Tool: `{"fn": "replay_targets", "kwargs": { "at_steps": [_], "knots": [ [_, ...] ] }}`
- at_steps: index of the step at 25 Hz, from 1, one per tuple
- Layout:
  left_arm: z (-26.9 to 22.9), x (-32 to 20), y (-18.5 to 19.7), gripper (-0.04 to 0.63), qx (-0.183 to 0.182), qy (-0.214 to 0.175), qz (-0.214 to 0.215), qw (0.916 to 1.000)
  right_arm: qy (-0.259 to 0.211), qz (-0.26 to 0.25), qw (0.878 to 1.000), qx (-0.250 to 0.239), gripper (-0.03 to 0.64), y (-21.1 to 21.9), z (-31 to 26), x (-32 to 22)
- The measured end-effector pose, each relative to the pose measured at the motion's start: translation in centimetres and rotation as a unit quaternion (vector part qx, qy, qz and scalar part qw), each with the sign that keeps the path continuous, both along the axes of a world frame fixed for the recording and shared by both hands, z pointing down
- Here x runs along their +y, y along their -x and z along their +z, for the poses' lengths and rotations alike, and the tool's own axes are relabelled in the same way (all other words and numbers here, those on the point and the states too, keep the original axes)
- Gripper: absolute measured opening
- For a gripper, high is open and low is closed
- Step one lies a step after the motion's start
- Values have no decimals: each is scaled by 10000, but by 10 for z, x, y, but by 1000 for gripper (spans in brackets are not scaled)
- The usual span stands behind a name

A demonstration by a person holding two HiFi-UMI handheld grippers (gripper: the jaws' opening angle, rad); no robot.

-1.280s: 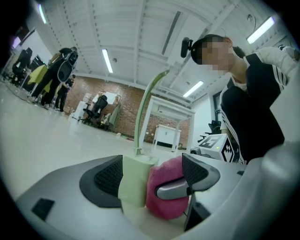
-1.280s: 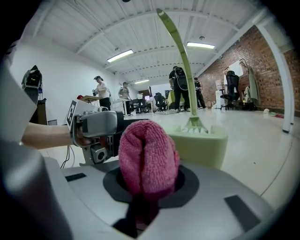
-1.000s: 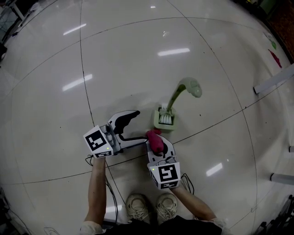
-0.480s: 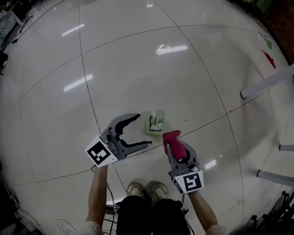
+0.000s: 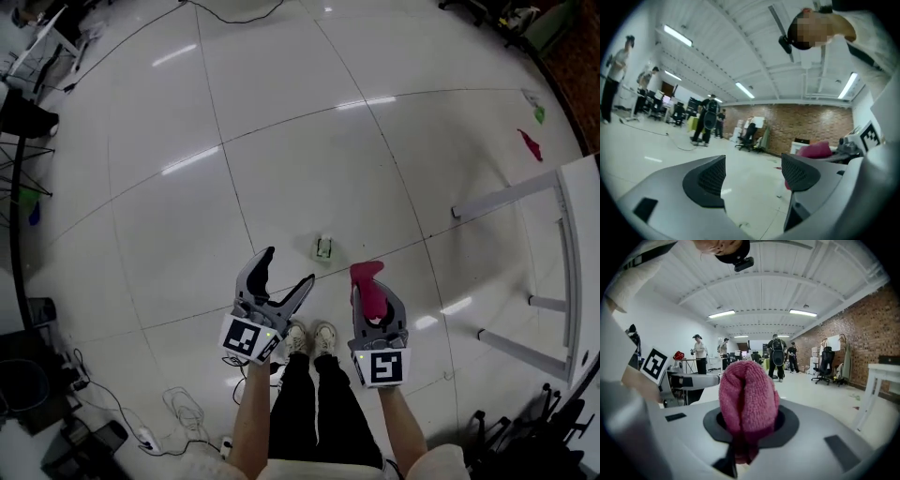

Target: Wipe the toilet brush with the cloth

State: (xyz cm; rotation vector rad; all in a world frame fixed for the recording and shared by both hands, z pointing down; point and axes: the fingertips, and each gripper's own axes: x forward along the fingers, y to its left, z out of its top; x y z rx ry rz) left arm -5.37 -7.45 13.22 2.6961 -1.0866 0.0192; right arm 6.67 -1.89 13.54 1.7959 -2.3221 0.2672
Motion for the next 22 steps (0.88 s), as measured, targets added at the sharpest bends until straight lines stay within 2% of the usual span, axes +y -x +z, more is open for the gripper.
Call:
{"fn": "replay_targets", "kwargs": {
  "at_steps": [2, 3, 6, 9, 12, 14, 15, 16, 18, 19, 20, 21, 22],
  "knots": [
    [-14, 10, 9, 376, -313, 252, -365, 9985, 131, 144, 9996, -193, 69, 6, -31, 2],
    [-15, 18, 10, 376, -357, 408, -389, 9978, 196, 208, 9992, -261, 69, 9, -41, 5],
    [-23, 41, 3, 376, -320, 631, -87, 9975, 264, 278, 9989, -259, 69, 15, -59, 18],
    [-31, 43, -13, 376, -550, 420, 319, 9971, 365, 408, 9982, -259, 69, 8, -57, 22],
    [-39, 43, -24, 376, -884, 146, 728, 9933, 530, 568, 9967, -226, 69, 2, -52, 31],
    [-39, 39, -31, 376, -1398, -84, 1006, 9850, 619, 636, 9958, -219, 69, -2, -51, 35],
    [-32, 38, -34, 376, -1923, -239, 1212, 9735, 656, 655, 9955, -206, 69, -5, -51, 36],
    [-19, 37, -37, 376, -2646, -446, 1486, 9518, 690, 668, 9952, -189, 69, -7, -50, 38],
    [16, 38, -42, 376, -4085, -900, 2111, 8835, 757, 671, 9948, -153, 69, -8, -47, 40],
    [30, 39, -43, 376, -4442, -1007, 2342, 8589, 792, 661, 9946, -142, 69, -7, -44, 41],
    [40, 38, -44, 376, -4516, -988, 2464, 8518, 829, 647, 9943, -145, 69, -5, -41, 42],
    [46, 37, -44, 376, -4427, -891, 2478, 8571, 864, 633, 9941, -161, 69, -2, -37, 42],
    [50, 34, -43, 376, -4298, -781, 2431, 8661, 896, 626, 9938, -184, 69, 0, -34, 42]
  ]
}}
